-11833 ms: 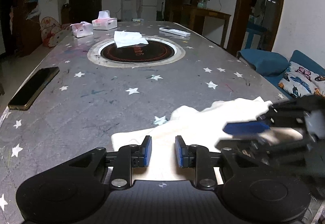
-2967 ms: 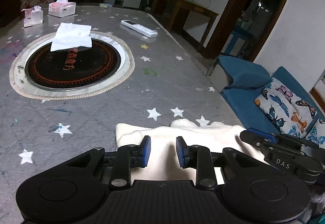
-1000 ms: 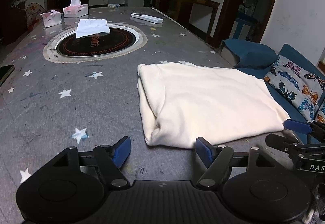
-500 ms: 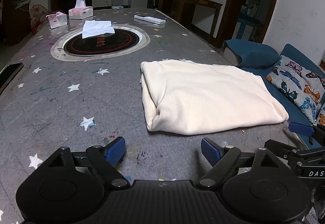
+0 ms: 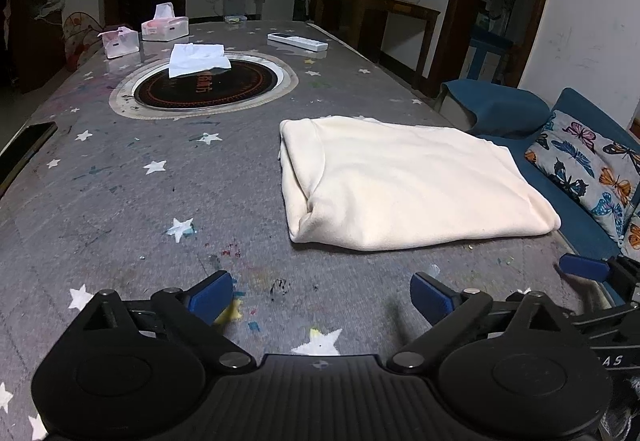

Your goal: Fold clothes

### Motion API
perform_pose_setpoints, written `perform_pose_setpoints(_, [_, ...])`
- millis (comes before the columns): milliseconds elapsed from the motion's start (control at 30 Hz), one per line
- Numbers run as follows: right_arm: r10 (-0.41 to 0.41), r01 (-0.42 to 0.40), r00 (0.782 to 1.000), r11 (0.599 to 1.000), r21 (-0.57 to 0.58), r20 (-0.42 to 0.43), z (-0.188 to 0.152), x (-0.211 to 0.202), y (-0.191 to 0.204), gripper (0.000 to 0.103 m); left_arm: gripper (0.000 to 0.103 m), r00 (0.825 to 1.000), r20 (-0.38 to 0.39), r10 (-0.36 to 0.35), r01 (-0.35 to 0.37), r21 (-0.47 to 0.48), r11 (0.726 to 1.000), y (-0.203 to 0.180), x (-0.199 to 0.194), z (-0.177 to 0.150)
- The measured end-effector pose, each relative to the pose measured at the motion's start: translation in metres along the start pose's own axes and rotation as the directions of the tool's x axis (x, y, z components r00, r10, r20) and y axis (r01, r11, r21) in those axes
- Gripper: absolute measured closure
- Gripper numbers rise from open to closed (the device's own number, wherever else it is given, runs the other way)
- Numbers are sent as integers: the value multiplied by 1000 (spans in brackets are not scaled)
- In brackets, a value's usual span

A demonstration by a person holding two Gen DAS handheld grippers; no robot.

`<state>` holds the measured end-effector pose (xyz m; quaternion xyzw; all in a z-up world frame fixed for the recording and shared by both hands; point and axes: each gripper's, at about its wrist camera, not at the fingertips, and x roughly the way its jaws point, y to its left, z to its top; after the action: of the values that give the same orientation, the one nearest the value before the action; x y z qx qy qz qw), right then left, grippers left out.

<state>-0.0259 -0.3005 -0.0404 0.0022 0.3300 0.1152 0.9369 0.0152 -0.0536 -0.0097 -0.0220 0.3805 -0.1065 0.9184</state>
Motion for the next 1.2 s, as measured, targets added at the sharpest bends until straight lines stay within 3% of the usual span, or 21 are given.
perform_pose_setpoints(200, [-1,1,1000,1000,0,-7,-5,-2,3,0,0,1000,1,0,0,-6,1000,-1,-6,-4])
perform_pose_setpoints(500, [-41,40,999,998,-53,-18,-9,0,13,0,0,1000,11,-5,5,-4,1000,-1,-14,-8])
perform_pose_setpoints(1200, [-64,64,998,997,-41,-18,-11,1,16,0,0,999,14,-42,42,2,999,-10,-23,-22])
